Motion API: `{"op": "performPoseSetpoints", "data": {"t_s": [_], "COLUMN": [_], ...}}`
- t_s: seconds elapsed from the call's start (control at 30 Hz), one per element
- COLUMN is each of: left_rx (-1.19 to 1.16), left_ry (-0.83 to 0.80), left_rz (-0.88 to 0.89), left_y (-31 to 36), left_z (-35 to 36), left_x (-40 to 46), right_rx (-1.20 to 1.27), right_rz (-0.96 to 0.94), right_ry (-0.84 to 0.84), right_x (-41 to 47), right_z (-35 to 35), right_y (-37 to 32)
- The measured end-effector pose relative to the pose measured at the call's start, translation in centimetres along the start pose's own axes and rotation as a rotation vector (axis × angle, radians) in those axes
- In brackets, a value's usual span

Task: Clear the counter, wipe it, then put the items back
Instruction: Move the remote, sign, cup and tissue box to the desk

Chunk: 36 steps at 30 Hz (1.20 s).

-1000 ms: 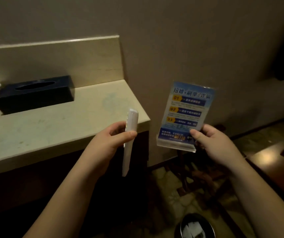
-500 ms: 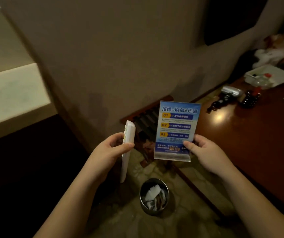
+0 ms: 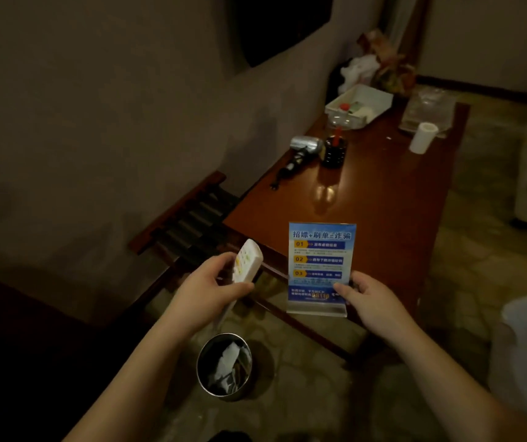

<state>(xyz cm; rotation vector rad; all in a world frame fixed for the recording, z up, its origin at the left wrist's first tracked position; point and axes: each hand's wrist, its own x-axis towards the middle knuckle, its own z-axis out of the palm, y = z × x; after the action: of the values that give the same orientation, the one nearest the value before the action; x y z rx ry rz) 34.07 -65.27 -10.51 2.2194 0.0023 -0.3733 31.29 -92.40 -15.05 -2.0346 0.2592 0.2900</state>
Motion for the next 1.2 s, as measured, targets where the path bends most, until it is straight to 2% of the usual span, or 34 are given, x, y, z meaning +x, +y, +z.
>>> {"op": "performPoseSetpoints", "data": {"t_s": [0.2, 0.5, 0.77, 1.0, 1.2], "left_rx": [0.225, 0.315, 0.431, 0.796, 0.99], "left_ry": [-0.067, -0.186, -0.293, -0.4, -0.469], "left_rz": [0.2, 0.337, 0.37, 0.537, 0.663], "left_y": [3.6, 6.7, 9.0, 10.3, 10.3], "left_z": [3.7, 7.7, 10.7, 14.0, 17.2], "left_x": [5.1, 16.1, 30.5, 42.5, 49.5], "right_rx": [0.064, 0.118, 0.114, 0.085, 0.089], "right_rz": [0.062, 0.167, 0.232, 0.253, 0.273], "right_ry": [0.123, 0.28, 0.389, 0.432, 0.488], "right_x": [1.0, 5.7, 17.0, 28.3, 35.8], "right_z": [-4.0, -9.2, -12.9, -15.1, -16.2], "right_y": [3.6, 6.0, 6.8, 7.2, 8.2]}}
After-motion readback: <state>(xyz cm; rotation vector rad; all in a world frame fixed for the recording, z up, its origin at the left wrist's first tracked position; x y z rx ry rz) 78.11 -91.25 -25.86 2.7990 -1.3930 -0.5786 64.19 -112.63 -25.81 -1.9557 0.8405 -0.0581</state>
